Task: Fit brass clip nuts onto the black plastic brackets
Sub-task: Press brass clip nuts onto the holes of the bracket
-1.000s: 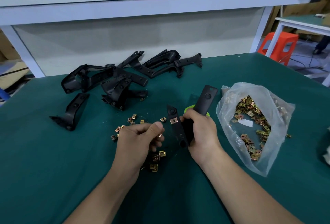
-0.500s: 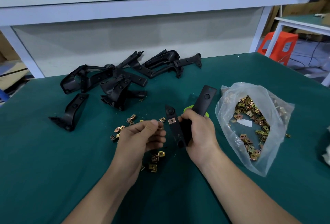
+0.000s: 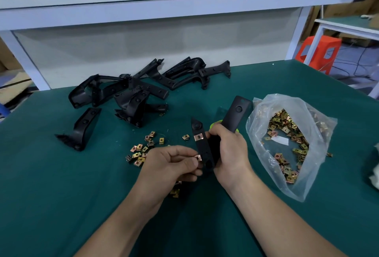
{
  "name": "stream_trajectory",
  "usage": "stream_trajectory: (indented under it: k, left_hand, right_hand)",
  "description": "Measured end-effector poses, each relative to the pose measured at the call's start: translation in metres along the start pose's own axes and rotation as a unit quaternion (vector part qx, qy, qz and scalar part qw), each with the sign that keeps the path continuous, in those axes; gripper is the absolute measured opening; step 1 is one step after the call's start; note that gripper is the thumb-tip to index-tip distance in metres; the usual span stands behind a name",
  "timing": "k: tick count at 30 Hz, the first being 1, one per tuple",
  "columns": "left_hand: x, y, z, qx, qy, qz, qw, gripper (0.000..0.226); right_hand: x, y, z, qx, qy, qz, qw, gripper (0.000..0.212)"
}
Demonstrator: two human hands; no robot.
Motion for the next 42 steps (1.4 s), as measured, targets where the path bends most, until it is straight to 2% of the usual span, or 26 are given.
stream_trajectory:
  k: [9,14,18,22,28,32,37,42]
  left_hand:
    - [-0.007,-0.003,0.003,0.030,0.037,0.044,0.998,0.022]
    - [0.001,-0.002,-0.001,0.071,0.080,0.088,0.990,0.006]
    - [0.010,-0.001,-0.004,0.068,0.088,0.099,0.989,0.004]
    - [0.005,-0.003,-0.003,0.057,0.098,0.140,0.984,0.005]
    - [0.016,-0.004,-0.002,0.069,0.101,0.144,0.982,0.025]
    - [0.016,-0.004,0.000,0.088,0.068,0.138,0.984,0.013]
    - [0.009,-0.003,-0.001,0.081,0.061,0.133,0.986,0.010]
    - [0.007,-0.001,-0.002,0.060,0.028,0.109,0.992,0.016]
  right_hand:
    - [-0.002,-0.002,-0.001,0.034,-0.046,0.002,0.998,0.026]
    - [-0.008,-0.007,0.003,0.065,-0.085,0.004,0.994,0.018]
    - [-0.013,-0.008,-0.010,0.012,-0.031,0.014,0.999,0.033]
    - [-0.016,-0.012,-0.012,0.027,-0.081,0.016,0.996,0.021]
    - [-0.020,-0.015,-0.013,0.048,-0.105,0.010,0.993,0.020]
    - [-0.017,-0.015,-0.010,0.064,-0.096,-0.008,0.993,0.019]
    - [-0.011,-0.013,-0.010,0.062,-0.082,-0.025,0.994,0.021]
    - [-0.011,-0.010,0.001,0.079,-0.086,-0.019,0.993,0.037]
Point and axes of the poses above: each hand's wrist, its own y-axis towards the middle knuckle, its own x-axis out of the back of the hand, z = x × y, the point moved 9 cm from there along y, towards the middle knuckle, and after that the axes turned 7 degrees about z, right-handed, at the moved point
